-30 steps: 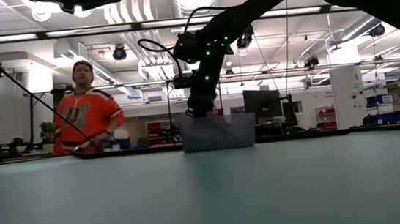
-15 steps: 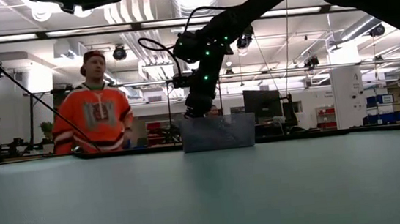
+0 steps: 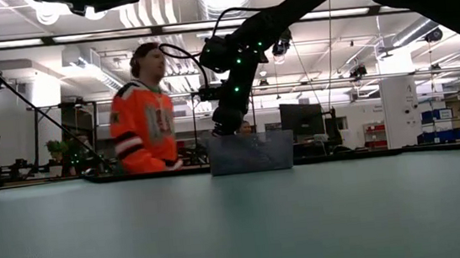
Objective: Pick and place USB-C Cables
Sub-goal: Put the violet charger cable into the black container, then put the green charger cable into the black container
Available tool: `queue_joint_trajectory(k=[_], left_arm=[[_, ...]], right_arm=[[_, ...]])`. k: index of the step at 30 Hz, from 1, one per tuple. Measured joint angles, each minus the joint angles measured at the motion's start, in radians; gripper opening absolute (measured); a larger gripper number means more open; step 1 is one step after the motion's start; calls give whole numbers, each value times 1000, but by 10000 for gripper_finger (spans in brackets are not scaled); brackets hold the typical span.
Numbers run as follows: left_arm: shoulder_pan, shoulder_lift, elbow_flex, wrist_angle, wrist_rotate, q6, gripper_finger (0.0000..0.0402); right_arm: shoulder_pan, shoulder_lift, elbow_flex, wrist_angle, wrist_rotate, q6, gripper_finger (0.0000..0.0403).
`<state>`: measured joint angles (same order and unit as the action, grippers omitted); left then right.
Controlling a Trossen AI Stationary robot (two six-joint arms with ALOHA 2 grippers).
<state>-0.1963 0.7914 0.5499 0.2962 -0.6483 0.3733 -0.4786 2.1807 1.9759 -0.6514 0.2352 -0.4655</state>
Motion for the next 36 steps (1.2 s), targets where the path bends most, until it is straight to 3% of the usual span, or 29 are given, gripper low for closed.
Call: queue_joint_trajectory(k=[7, 20, 30, 36], left_arm=[[0, 1, 0, 0, 0, 0, 171], [0, 0, 0, 0, 0, 0, 171], [0, 1, 0, 0, 0, 0, 171], [-1, 1, 0, 1, 0, 0, 171]], right_arm=[[0, 0, 0, -3, 0, 31, 73], [0, -1, 0, -2, 1, 119, 177], [41, -84, -1, -106, -12, 323, 169], [108, -143, -2, -187, -113, 478, 157]])
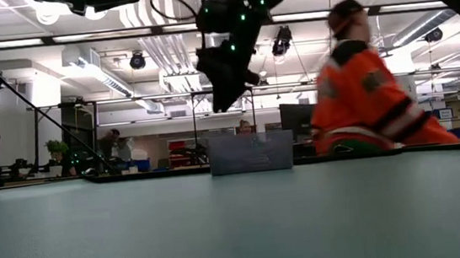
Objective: Pick and place USB-C Cables
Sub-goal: Put the green charger cable into the black container
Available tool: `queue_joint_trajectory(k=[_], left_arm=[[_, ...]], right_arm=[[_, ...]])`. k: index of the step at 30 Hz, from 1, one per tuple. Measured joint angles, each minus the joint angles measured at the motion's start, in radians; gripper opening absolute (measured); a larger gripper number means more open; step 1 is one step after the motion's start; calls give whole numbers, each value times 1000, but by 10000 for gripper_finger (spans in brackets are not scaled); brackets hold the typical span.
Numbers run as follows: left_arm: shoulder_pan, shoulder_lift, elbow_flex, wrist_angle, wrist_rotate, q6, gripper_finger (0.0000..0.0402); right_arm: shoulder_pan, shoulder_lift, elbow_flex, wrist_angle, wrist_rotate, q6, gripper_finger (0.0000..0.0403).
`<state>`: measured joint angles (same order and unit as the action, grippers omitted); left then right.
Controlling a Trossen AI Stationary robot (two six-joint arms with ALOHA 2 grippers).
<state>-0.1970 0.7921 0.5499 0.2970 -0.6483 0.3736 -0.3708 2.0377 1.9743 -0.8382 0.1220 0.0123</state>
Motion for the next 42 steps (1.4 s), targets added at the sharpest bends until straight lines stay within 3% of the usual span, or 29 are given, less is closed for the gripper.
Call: queue_joint_trajectory(k=[7, 15, 27, 34, 39, 42], left_arm=[[0, 1, 0, 1, 0, -1, 171], [0, 2, 0, -1, 0, -28, 171], [0, 6, 0, 0, 0, -30, 171], [1, 6, 0, 9, 0, -26, 171], [1, 3, 7, 117, -20, 10, 171], [1, -3, 14, 147, -20, 11, 171]], right_arm=[[130, -54, -93, 67, -10, 30, 133], [230, -179, -412, 296, -8, 122, 116], [367, -512, -867, 293, 42, 442, 109], [370, -744, -1064, 74, 62, 802, 109], [366, -873, -1100, -172, 131, 905, 113], [374, -941, -1129, -225, 132, 931, 122]])
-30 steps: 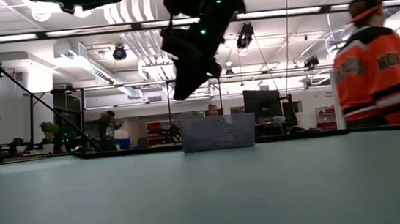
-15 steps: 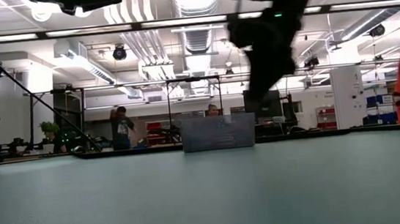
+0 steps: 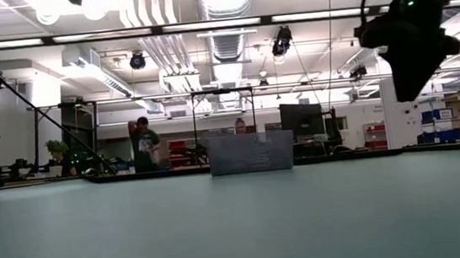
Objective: Pick and place USB-C Cables
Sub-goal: Put the green charger cable into the black container
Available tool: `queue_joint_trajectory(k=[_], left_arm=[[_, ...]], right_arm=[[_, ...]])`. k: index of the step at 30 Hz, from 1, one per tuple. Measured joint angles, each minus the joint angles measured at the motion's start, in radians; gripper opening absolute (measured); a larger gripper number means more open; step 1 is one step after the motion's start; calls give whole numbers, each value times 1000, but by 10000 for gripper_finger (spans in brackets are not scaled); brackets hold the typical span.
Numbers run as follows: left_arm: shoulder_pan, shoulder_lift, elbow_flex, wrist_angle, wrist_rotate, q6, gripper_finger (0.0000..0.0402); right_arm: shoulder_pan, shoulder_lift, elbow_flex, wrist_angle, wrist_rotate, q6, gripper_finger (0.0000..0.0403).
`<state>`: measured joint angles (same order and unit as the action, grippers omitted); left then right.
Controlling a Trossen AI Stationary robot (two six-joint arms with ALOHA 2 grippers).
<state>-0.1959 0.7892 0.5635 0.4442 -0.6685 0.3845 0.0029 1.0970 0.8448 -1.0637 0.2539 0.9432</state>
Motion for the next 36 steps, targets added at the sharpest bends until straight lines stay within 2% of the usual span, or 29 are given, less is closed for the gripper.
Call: queue_joint_trajectory(k=[2, 6, 10, 16, 24, 30, 36], left_arm=[[0, -4, 2, -1, 0, 0, 171], [0, -7, 2, -4, 0, -1, 171], [0, -7, 2, -9, 0, -1, 171], [0, -7, 1, -15, 0, 21, 171], [0, -6, -1, -20, 0, 21, 171], [0, -6, -3, -19, 0, 21, 171], [0, -6, -6, -20, 0, 23, 171]], right_arm=[[-1, -38, -18, -6, -38, 9, 132], [0, -90, -43, -17, -197, 51, 160], [0, -107, -48, -113, -313, 120, 188], [8, -106, -54, -180, -359, 190, 210], [123, -68, -128, -136, -411, 329, 210], [194, 23, -142, -100, -424, 370, 210], [205, 119, -147, -26, -498, 373, 210]])
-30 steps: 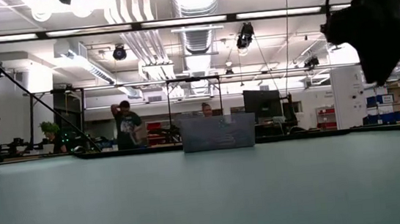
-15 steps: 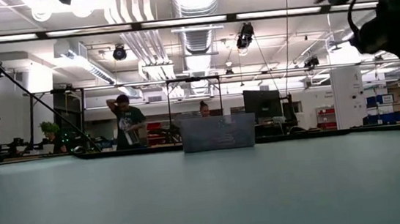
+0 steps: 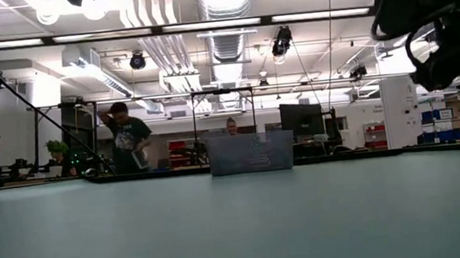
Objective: Pick and place USB-C Cables
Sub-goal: Put the green charger cable into the black container
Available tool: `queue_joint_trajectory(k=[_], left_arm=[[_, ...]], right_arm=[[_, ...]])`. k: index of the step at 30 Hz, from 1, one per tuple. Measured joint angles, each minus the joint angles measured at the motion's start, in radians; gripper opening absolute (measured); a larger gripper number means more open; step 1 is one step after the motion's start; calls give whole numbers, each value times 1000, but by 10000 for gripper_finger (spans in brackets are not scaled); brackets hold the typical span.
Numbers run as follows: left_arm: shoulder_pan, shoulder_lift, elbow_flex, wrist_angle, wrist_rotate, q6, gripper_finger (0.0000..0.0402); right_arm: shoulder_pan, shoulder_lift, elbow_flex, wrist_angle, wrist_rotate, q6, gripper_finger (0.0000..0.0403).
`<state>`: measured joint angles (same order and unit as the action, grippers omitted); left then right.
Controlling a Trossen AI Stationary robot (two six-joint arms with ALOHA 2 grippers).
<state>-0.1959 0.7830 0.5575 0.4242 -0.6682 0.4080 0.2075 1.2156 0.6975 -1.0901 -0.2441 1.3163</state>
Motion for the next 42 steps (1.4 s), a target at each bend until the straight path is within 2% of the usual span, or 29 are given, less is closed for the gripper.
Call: queue_joint_trajectory(k=[18, 23, 35, 42], left_arm=[[0, 0, -2, -19, 0, 2, 171], [0, 0, -2, -24, 0, 2, 171], [0, 0, -2, -23, 0, 1, 171], [0, 2, -2, -23, 0, 1, 171]], right_arm=[[-4, 272, 6, 58, -68, -76, 204], [-4, 296, 11, 72, -78, -86, 172], [-2, 285, 52, 102, -74, -91, 56], [-2, 276, 107, 99, -66, -119, 27]])
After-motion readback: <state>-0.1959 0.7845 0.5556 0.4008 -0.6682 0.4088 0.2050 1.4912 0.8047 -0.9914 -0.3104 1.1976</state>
